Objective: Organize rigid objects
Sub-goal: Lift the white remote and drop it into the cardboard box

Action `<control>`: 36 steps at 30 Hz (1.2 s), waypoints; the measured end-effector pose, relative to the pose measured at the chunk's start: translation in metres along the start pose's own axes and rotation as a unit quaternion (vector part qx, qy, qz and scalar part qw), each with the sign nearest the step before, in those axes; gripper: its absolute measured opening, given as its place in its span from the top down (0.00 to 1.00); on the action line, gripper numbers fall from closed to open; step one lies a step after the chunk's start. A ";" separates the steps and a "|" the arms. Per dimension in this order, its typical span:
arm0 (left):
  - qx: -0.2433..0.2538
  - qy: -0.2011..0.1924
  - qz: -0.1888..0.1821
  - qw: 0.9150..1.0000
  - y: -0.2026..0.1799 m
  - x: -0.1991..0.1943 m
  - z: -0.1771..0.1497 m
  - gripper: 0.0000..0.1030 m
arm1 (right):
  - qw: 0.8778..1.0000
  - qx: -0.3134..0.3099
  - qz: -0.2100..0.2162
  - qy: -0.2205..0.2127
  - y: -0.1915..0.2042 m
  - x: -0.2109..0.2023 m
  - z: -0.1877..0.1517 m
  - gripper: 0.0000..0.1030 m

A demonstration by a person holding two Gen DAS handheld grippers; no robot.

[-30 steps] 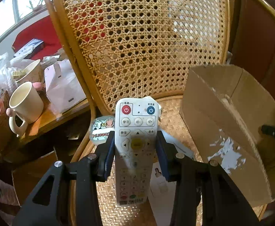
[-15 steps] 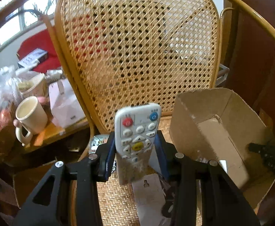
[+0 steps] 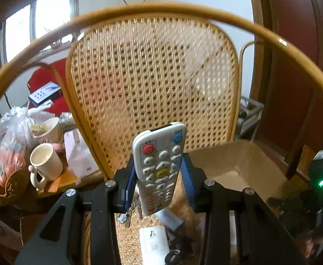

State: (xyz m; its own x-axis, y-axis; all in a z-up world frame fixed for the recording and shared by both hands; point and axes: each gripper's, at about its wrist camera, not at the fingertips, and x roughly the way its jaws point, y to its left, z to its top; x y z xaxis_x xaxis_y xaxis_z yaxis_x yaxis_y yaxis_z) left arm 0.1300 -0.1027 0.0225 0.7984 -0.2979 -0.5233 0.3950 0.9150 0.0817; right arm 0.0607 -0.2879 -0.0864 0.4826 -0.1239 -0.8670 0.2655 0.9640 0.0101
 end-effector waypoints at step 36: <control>0.016 0.078 -0.082 0.993 -0.083 0.046 -0.027 0.64 | 1.000 0.001 0.000 -0.001 0.000 -0.001 0.000 0.95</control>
State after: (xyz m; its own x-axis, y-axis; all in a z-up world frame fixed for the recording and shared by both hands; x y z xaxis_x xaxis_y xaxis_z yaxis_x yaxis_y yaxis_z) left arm 0.1222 -0.1852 -0.0312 0.6436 -0.3938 -0.6563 0.5299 0.8480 0.0109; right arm 0.0604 -0.2877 -0.0855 0.4844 -0.1244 -0.8660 0.2665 0.9638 0.0106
